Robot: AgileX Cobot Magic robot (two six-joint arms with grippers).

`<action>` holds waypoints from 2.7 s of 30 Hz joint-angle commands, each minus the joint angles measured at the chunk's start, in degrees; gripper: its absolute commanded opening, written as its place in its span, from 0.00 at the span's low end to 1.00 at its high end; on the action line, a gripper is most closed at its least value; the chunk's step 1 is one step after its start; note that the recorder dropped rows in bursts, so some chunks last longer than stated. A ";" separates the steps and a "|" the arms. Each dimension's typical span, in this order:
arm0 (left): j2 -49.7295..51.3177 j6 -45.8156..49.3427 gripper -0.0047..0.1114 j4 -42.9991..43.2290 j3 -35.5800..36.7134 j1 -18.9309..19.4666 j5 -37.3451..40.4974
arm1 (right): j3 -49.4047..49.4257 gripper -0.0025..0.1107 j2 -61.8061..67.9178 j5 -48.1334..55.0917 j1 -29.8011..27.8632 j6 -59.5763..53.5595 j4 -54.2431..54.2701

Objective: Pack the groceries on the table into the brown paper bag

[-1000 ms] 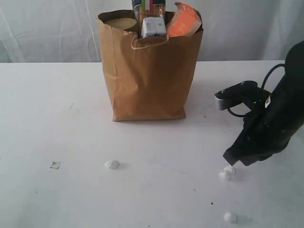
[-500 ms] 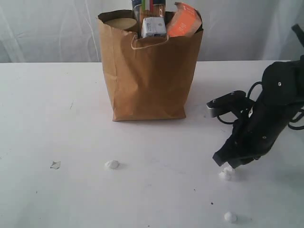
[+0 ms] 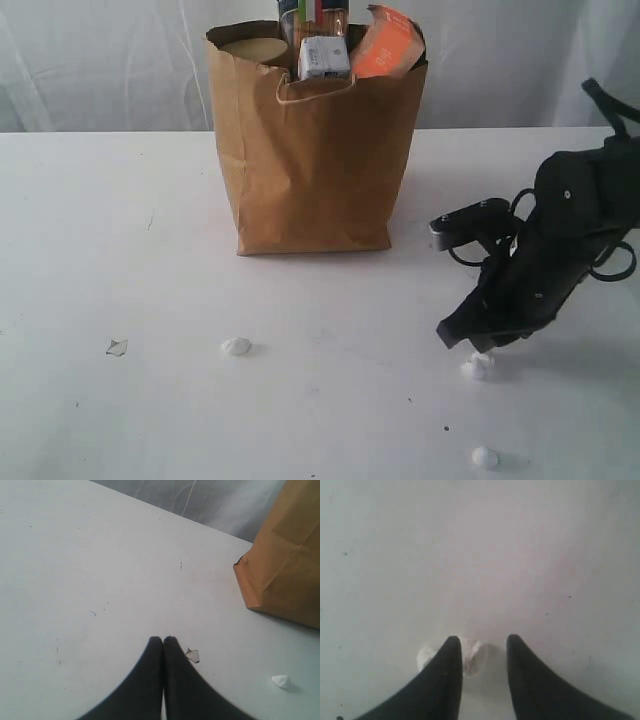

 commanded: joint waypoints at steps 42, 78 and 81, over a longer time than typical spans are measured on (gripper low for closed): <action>-0.24 -0.31 0.04 -0.55 0.17 0.09 -0.06 | -8.57 0.02 -13.04 8.40 -0.05 8.41 1.26; -0.24 -0.31 0.04 -0.55 0.17 0.09 -0.06 | -30.71 0.02 2.81 -13.81 -0.05 -71.63 96.76; -0.24 -0.31 0.04 -0.55 0.17 0.09 -0.06 | -32.68 0.02 4.67 -13.96 -0.05 -71.63 96.76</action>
